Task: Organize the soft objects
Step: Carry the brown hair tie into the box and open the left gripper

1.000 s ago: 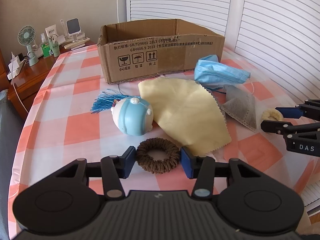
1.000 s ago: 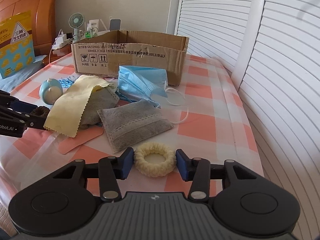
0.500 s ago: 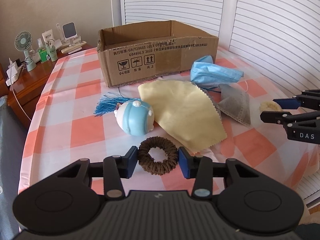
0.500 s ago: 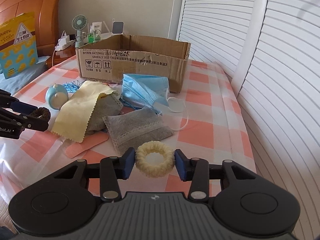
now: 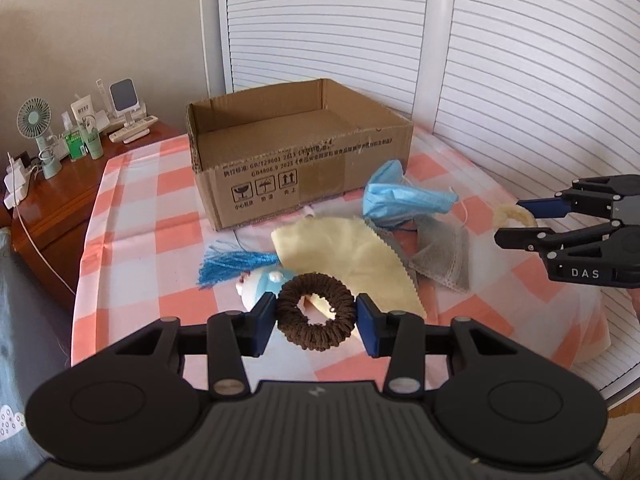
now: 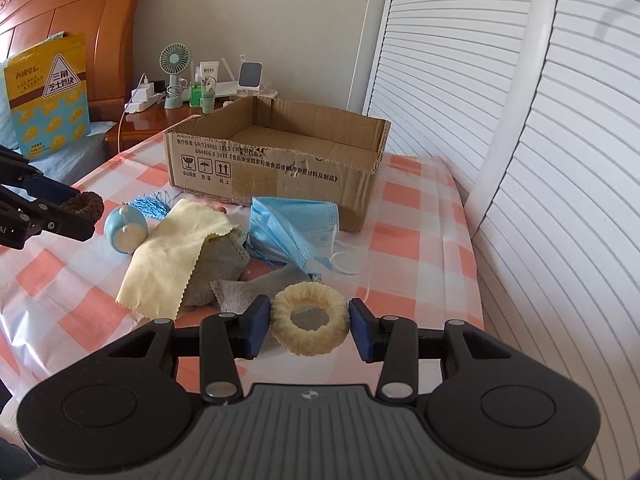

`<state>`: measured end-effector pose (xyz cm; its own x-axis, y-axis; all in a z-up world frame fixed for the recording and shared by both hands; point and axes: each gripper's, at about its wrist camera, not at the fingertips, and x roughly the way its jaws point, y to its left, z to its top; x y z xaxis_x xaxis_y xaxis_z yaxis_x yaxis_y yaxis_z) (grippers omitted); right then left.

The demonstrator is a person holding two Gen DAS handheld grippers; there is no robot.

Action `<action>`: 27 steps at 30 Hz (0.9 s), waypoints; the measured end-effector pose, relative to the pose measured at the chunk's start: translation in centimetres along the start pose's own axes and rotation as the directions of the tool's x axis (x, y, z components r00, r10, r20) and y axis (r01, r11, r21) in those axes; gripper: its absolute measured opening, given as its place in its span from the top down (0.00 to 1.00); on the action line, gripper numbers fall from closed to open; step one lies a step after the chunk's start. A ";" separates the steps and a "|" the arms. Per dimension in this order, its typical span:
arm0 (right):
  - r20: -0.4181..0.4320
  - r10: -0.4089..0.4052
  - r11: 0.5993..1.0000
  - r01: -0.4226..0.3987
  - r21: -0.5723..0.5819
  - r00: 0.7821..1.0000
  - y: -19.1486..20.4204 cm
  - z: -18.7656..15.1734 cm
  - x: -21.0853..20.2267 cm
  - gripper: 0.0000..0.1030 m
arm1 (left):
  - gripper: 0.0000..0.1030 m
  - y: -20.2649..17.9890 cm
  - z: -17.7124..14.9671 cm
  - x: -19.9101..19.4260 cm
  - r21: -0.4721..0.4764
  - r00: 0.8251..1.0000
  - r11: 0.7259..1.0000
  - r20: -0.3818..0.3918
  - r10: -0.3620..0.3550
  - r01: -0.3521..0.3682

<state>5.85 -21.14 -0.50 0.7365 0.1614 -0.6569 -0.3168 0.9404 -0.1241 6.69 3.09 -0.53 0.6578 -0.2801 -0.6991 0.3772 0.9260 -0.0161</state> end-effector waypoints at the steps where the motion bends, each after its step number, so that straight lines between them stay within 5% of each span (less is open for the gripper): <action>1: 0.004 0.002 1.000 -0.002 -0.002 1.000 -0.1 0.3 0.0 0.53 | 0.59 0.0 0.5 -0.2 0.007 1.000 1.000 0.009 -0.001 0.001; 14: 0.045 0.051 0.999 -0.051 -0.019 0.998 -1.2 4.5 0.8 0.53 | 0.60 1.6 8.5 2.0 0.066 0.996 0.998 0.085 -0.002 -0.004; 27: 0.061 0.074 0.996 -0.071 -0.056 0.995 -1.3 8.0 3.3 0.53 | 0.63 5.5 17.2 12.3 0.046 0.996 0.995 0.043 0.082 -0.084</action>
<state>13.47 -19.48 3.41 0.7460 0.2490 -0.6176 -0.4012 0.9083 -0.1184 28.04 0.40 3.06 0.7138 -0.2137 -0.6669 0.3501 0.9336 0.0757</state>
